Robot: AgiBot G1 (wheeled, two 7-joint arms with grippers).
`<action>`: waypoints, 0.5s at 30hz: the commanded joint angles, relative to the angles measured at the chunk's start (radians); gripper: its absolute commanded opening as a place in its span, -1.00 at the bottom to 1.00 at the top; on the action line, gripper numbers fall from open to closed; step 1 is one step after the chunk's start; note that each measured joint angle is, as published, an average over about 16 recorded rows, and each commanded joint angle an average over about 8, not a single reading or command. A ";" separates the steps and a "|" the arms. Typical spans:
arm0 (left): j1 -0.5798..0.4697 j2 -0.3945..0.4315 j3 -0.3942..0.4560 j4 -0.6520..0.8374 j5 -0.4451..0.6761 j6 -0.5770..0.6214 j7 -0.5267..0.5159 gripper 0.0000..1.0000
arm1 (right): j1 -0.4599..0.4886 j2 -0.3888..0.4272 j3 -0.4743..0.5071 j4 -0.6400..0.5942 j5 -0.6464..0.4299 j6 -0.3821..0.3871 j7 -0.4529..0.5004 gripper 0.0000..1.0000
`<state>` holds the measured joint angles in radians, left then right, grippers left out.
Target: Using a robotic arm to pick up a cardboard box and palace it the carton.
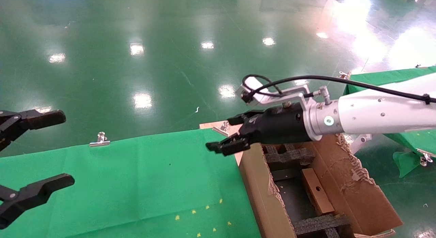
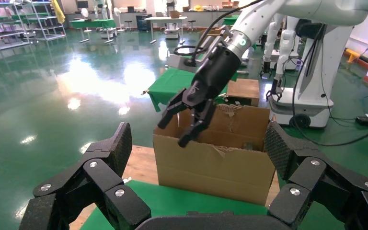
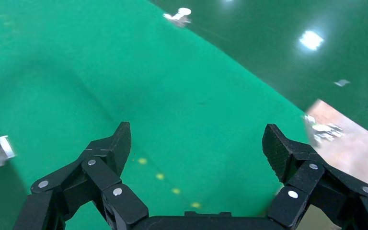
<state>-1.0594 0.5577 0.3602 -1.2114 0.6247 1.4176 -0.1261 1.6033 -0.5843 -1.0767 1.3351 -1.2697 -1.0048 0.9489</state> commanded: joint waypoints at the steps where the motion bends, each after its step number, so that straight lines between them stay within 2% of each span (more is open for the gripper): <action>1: 0.000 0.000 0.000 0.000 0.000 0.000 0.000 1.00 | -0.031 -0.002 0.047 -0.003 0.032 -0.029 -0.045 1.00; 15: 0.000 0.000 0.000 0.000 0.000 0.000 0.000 1.00 | -0.249 -0.013 0.375 -0.024 0.254 -0.231 -0.358 1.00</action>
<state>-1.0594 0.5577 0.3603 -1.2114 0.6247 1.4176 -0.1261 1.3544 -0.5970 -0.7014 1.3111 -1.0159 -1.2359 0.5905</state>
